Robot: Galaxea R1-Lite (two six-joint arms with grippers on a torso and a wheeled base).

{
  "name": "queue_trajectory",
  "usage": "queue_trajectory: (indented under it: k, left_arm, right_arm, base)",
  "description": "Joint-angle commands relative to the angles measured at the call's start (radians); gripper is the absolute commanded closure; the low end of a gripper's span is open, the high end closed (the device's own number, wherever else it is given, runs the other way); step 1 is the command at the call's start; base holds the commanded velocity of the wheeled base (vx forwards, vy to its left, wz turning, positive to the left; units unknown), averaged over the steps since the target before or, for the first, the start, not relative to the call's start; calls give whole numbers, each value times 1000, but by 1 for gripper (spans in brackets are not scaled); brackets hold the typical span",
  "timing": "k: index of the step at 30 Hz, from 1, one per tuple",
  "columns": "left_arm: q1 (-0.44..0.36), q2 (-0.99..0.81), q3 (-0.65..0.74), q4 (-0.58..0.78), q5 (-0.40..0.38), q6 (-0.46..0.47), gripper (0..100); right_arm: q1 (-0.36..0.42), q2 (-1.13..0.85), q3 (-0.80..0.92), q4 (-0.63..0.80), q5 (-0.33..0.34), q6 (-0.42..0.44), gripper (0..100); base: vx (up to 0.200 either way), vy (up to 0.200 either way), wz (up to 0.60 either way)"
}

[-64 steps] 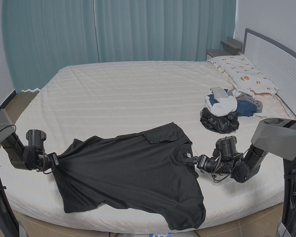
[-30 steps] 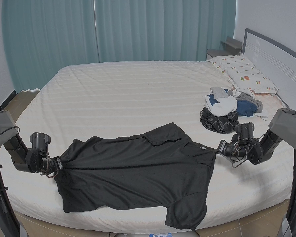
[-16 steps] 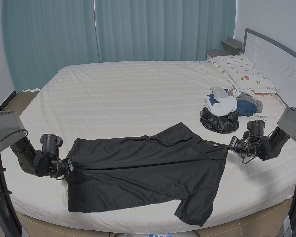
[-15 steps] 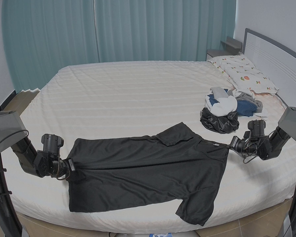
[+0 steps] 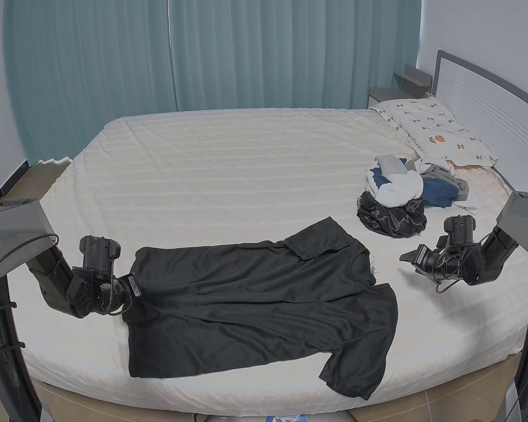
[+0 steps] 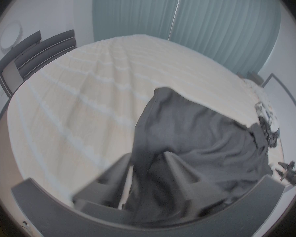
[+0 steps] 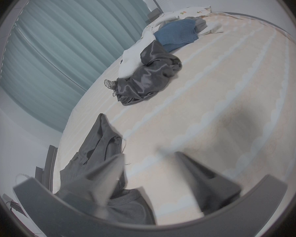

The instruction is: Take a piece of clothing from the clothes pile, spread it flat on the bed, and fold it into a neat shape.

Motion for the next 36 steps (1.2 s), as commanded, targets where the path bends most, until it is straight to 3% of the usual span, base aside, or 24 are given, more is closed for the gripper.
queue_trajectory:
  k: [1,8,13,18,25,36]
  left_arm:
    - [5,34,5,-93,-2,-42,0]
    - [47,-53,23,-89,-23,-53,0]
    - [53,-188,129,-56,-154,-50,0]
    - [47,-228,155,59,-200,-45,0]
    - [17,-219,276,114,-269,-34,0]
    - [-50,-119,304,86,-247,-37,0]
  right_arm:
    - [45,-22,34,-4,4,15,0]
    - [157,-201,272,-7,37,104,0]
    - [183,-240,465,-143,57,110,0]
    - [192,-261,609,-266,62,104,0]
    - [255,-261,649,-289,73,119,0]
    - [269,-234,681,-298,71,119,0]
  base:
    - [0,0,0]
    - [0,0,0]
    - [0,0,0]
    - [-160,0,0]
    - [-143,0,0]
    - [0,0,0]
